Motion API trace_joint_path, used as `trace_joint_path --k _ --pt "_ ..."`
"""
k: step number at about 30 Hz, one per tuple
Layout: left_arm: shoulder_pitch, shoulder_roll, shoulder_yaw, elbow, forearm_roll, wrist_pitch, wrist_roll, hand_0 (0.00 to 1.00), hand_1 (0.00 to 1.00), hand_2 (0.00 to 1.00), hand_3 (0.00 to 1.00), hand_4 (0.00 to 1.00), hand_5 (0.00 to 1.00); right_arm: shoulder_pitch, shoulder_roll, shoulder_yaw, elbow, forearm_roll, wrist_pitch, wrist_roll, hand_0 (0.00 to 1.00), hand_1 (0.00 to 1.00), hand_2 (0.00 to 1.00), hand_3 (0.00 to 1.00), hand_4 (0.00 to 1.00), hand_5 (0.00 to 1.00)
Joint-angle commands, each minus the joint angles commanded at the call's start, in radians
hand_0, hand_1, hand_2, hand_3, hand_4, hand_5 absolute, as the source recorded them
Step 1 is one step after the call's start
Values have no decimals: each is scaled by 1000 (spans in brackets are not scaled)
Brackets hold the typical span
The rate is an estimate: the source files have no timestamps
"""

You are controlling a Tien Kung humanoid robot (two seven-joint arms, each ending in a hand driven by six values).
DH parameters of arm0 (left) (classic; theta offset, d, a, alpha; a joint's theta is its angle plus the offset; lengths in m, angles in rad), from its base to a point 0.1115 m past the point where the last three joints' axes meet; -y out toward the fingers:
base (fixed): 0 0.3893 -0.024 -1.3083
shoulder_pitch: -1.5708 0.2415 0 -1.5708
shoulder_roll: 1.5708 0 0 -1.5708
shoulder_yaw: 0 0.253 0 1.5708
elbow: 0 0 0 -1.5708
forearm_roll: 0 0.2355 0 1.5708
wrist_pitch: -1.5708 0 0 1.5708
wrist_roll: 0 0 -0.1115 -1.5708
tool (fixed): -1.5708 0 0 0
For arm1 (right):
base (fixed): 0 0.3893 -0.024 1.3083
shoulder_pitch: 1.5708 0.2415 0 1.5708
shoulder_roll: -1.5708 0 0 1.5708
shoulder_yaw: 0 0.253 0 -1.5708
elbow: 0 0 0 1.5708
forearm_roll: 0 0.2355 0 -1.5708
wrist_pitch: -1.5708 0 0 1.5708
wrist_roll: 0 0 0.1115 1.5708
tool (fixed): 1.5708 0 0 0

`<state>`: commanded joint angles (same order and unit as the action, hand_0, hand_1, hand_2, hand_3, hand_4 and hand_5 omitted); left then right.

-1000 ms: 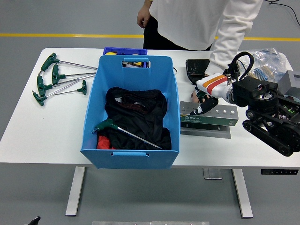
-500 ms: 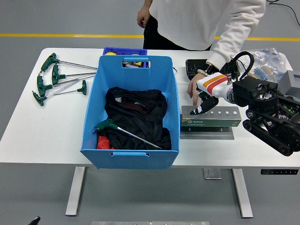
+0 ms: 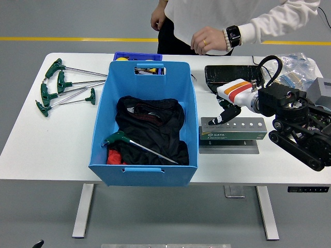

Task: Lift tool from toolbox,place it in box,lift tool from toolbox,place it in box

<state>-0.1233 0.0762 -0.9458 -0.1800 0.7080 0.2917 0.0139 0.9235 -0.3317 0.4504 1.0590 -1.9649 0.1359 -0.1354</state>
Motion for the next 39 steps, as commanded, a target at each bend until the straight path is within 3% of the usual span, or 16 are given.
trace_joint_path --k 12,21,26,33,39 --pt "-4 2 4 0 -9 1 -2 735 743 763 652 640 547 23 -43 114 91 -23 18 -13 2 2 54 59 958 711" --pt "-6 4 10 0 -17 0 -4 735 743 763 653 640 548 25 -69 262 257 -64 26 -32 2 2 49 56 958 717" --pt "-7 3 11 0 -19 0 -3 735 743 763 651 640 547 20 -55 294 349 -79 28 -41 2 2 49 54 953 710" --pt "-7 3 11 0 -16 0 -1 735 743 763 653 639 549 49 -4 226 445 -63 21 -38 13 2 71 66 927 699" --pt "-7 4 10 0 -18 0 -3 735 743 763 653 639 549 68 49 137 453 -47 -24 -6 13 2 71 66 927 699"
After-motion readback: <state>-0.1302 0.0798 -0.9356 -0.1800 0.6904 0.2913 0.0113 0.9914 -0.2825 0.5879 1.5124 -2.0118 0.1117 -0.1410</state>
